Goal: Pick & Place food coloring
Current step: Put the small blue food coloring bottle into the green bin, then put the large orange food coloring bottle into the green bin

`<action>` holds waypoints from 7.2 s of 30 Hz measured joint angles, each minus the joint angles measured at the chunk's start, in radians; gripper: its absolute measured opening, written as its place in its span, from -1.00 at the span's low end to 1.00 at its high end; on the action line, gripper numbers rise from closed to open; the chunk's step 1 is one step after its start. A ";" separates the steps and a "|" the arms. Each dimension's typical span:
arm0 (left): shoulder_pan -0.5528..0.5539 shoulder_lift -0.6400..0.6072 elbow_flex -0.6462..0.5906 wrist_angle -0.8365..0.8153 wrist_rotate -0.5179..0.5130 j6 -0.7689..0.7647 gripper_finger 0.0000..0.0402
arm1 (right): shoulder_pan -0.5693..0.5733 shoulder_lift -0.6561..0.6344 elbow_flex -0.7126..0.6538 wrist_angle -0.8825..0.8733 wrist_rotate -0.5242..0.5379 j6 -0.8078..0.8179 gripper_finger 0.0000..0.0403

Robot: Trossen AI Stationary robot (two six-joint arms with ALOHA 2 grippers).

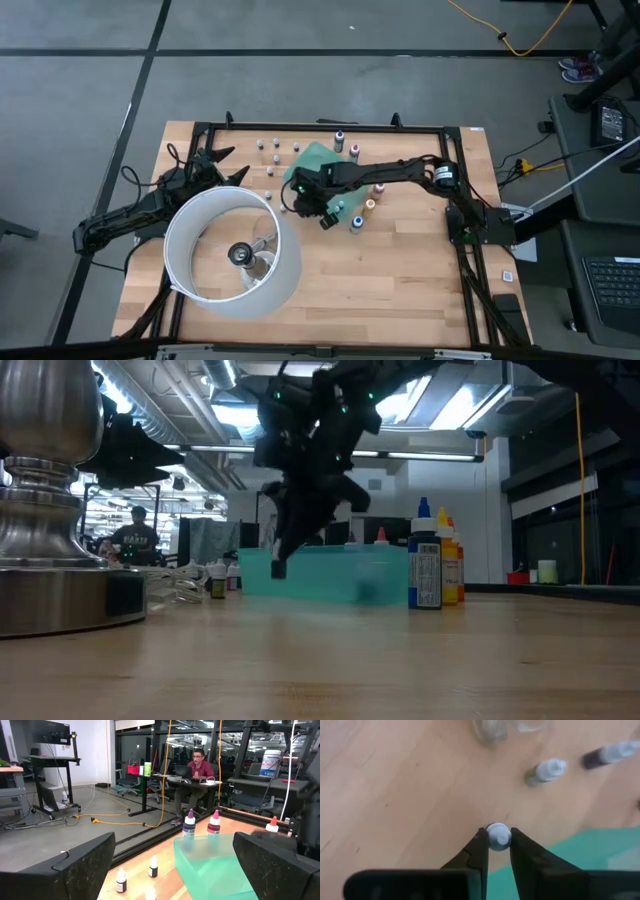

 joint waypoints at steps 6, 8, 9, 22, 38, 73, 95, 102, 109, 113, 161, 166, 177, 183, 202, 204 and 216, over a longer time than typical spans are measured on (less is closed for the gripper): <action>0.000 0.000 0.000 0.000 0.000 0.000 0.99 | -0.001 -0.001 0.126 -0.132 0.005 0.055 -0.72; 0.000 0.000 0.000 0.000 0.000 0.000 0.99 | -0.001 -0.001 0.162 -0.184 0.006 0.066 -0.72; 0.000 0.000 0.000 0.000 0.000 0.000 0.99 | -0.001 0.000 0.184 -0.207 0.006 0.080 -0.71; 0.000 0.000 0.000 0.000 0.000 0.000 0.99 | -0.055 0.000 0.359 -0.377 0.045 0.460 -0.71; 0.000 0.000 0.000 0.000 0.000 0.000 0.99 | -0.065 -0.176 0.206 -0.348 0.254 0.984 -0.71; 0.000 0.000 0.000 0.000 0.000 0.000 0.99 | 0.074 -0.328 -0.283 -0.196 0.264 1.360 -0.71; 0.000 0.000 0.000 0.000 0.000 0.000 0.99 | 0.080 -0.327 -0.415 -0.056 0.275 1.325 -0.70; 0.000 0.000 0.000 0.000 0.000 0.000 0.99 | 0.080 -0.317 -0.416 -0.051 0.283 1.305 -0.70; 0.000 0.000 0.000 0.000 0.000 0.000 0.99 | 0.080 -0.318 -0.420 -0.045 0.296 1.307 -0.70; 0.000 0.000 0.000 0.000 0.000 0.000 0.99 | 0.085 -0.318 -0.457 -0.018 0.297 1.326 -0.70; 0.000 0.000 0.000 0.000 0.000 0.000 0.99 | 0.071 -0.360 -0.466 -0.048 0.203 1.277 -0.44; 0.000 0.000 0.000 0.000 0.000 0.000 0.99 | 0.068 -0.373 -0.436 -0.065 0.211 1.247 -0.44; 0.000 0.000 0.000 0.000 0.000 0.000 0.99 | 0.028 -0.392 -0.292 -0.125 0.210 1.082 -0.44; 0.000 0.000 0.000 0.000 0.000 0.000 0.99 | -0.006 -0.483 -0.252 -0.124 0.128 0.970 -0.42; 0.000 0.000 0.000 0.000 0.000 0.000 0.99 | -0.099 -0.867 -0.608 -0.143 0.307 0.975 0.16; 0.000 0.000 0.000 0.000 0.000 0.000 0.99 | -0.101 -0.888 -0.667 -0.141 0.334 0.997 0.14; 0.000 0.000 0.000 0.000 0.000 0.000 0.99 | -0.101 -0.898 -0.865 -0.016 0.336 1.020 0.11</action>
